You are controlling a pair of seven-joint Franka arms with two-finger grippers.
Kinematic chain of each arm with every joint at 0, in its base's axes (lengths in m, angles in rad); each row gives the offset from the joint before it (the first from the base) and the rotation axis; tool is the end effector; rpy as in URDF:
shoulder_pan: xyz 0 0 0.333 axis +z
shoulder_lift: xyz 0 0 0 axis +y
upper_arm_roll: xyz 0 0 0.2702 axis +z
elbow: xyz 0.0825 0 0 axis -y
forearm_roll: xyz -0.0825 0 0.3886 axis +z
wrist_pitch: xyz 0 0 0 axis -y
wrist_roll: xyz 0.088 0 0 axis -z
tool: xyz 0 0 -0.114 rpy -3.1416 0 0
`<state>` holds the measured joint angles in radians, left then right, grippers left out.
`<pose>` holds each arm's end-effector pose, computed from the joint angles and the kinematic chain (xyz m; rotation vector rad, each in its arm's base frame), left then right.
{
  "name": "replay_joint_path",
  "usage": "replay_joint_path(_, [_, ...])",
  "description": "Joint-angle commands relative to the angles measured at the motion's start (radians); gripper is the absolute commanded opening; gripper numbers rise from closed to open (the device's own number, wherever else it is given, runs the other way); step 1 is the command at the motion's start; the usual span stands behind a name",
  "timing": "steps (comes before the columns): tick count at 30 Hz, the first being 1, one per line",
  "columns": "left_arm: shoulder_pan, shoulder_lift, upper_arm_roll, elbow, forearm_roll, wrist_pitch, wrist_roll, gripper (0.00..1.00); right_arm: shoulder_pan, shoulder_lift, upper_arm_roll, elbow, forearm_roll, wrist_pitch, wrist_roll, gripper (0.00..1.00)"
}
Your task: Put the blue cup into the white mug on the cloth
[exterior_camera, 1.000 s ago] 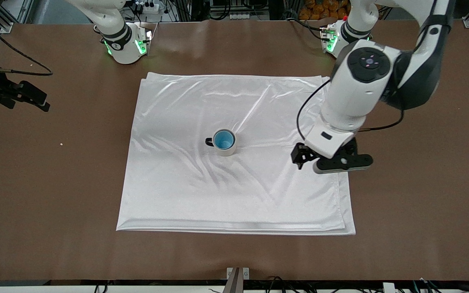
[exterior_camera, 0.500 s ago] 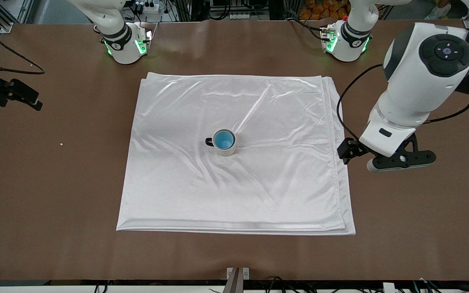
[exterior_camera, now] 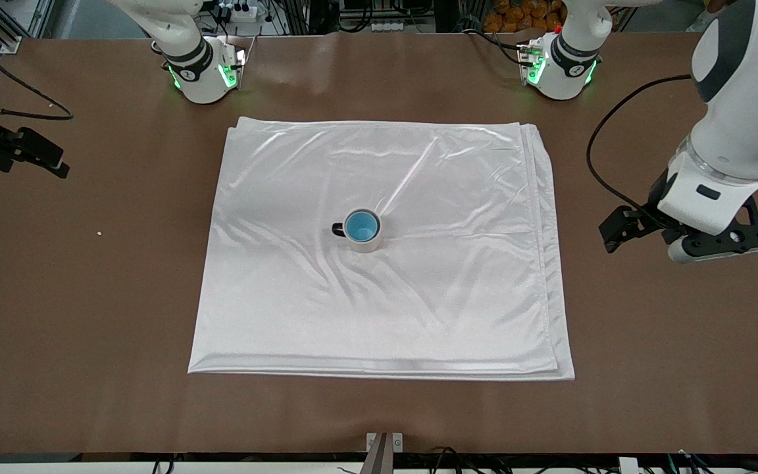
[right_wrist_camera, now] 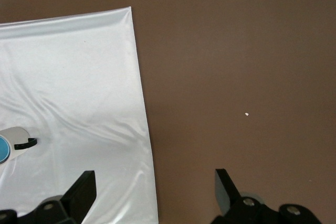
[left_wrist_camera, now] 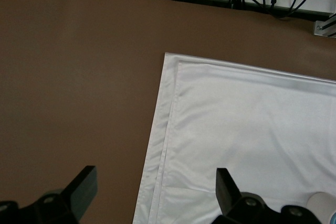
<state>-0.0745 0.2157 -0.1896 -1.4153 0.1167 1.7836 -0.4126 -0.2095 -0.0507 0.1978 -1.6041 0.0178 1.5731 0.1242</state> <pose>0.6185 -0.1445 0.5414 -3.1027 -0.2179 -0.2690 0.5463 -0.0020 0.5835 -3.1254 0.2127 -0.0286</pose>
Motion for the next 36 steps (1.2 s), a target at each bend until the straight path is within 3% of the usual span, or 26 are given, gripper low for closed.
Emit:
replay_joint_path(1, [0.03,-0.027,-0.002,-0.025,-0.052,-0.012,0.035,1.0,0.038,-0.009,-0.041,0.001,0.007,-0.011,-0.001,1.0])
replay_joint_path(19, [0.091,-0.036,-0.019,-0.022,-0.052,-0.058,0.161,1.0,0.113,-0.011,-0.127,0.0,-0.009,-0.008,0.003,1.0])
replay_joint_path(26, [0.14,-0.038,-0.062,-0.02,-0.051,-0.058,0.167,1.0,0.11,-0.011,-0.129,-0.002,-0.01,-0.01,0.003,1.0])
replay_joint_path(36, [0.137,-0.051,-0.064,-0.024,-0.051,-0.056,0.16,1.0,0.114,-0.011,-0.12,0.0,-0.01,-0.01,0.011,1.0])
